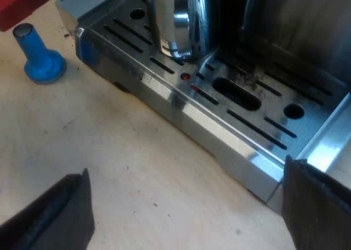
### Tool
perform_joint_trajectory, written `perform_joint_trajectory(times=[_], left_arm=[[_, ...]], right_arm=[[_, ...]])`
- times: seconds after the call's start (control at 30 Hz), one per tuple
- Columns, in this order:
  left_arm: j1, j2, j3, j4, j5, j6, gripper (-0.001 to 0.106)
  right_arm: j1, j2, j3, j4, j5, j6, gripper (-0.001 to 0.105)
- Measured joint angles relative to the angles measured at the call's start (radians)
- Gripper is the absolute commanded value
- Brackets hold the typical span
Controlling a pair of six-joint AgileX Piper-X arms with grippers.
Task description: Remove mug from coffee machine
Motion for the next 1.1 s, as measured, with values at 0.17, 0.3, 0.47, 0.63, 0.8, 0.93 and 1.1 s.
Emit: perform_joint_trajectory(times=[0.17,0.3,0.47,0.63,0.8,0.93,1.1], left_arm=[[0.000,0.002,0.067,-0.072,0.000,0.000,0.085],[0.000,0.001,0.102,-0.092,0.000,0.000,0.085],[0.000,0.001,0.103,-0.117,0.000,0.000,0.085],[0.000,0.001,0.105,-0.117,-0.002,0.000,0.085],[0.000,0.001,0.105,-0.117,-0.002,-0.007,0.085],[0.000,0.001,0.105,-0.117,-0.002,-0.007,0.085],[0.000,0.001,0.105,-0.117,-0.002,-0.007,0.085]], right_arm=[[0.078,0.000,0.090,-0.144,0.082,0.000,0.072],[0.151,0.000,0.178,-0.300,0.169,0.000,0.072],[0.208,0.020,0.269,-0.471,0.270,0.041,0.071],[0.208,0.105,0.316,-0.639,0.308,0.101,0.060],[0.208,0.243,0.325,-0.811,0.340,0.125,0.059],[0.208,0.392,0.325,-0.982,0.362,0.140,0.056],[0.208,0.574,0.325,-1.205,0.404,0.152,0.057]])
